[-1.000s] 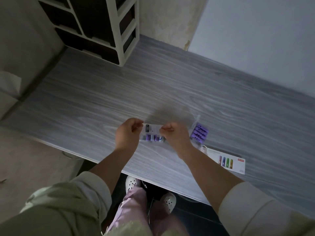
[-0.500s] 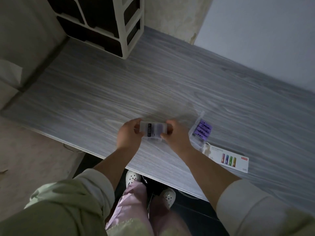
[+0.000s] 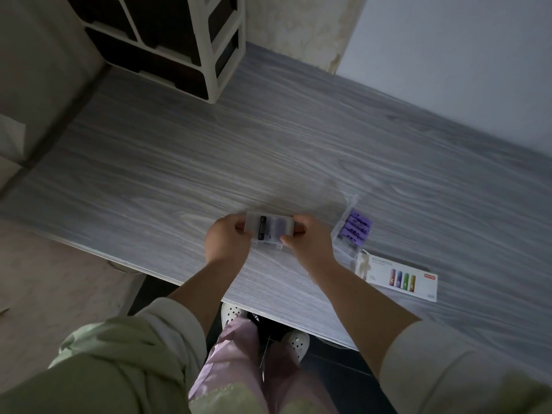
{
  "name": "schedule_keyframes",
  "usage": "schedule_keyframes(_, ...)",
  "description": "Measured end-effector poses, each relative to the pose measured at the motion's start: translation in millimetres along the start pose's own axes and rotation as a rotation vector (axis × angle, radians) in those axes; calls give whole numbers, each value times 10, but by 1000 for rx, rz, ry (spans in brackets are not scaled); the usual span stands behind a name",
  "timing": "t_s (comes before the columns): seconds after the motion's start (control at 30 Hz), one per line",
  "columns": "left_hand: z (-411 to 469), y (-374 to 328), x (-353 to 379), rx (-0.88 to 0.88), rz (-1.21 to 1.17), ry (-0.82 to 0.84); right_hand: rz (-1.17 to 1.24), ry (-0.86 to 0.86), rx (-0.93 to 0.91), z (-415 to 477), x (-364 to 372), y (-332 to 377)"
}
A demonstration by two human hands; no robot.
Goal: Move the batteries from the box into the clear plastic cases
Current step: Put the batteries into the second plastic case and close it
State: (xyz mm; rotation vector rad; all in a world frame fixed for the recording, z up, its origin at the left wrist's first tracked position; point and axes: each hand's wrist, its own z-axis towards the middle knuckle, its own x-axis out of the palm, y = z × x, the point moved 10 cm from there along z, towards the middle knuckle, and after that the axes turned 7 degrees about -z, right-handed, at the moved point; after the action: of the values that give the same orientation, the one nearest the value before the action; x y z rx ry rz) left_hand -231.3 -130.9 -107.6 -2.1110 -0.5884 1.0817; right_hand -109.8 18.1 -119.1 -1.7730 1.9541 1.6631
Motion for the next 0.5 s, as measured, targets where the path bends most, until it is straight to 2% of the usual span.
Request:
schedule_keyframes(0.27, 12, 46, 23, -118, -305, 80, 233, 22, 119, -91, 33, -119)
schedule_keyframes(0.37, 10, -81, -7, -86, -351, 122, 330, 31, 184, -126, -16, -125)
schedule_keyframes(0.5, 13, -280, -13, -57, -472, 209, 472, 61, 167, -129, -144, 65)
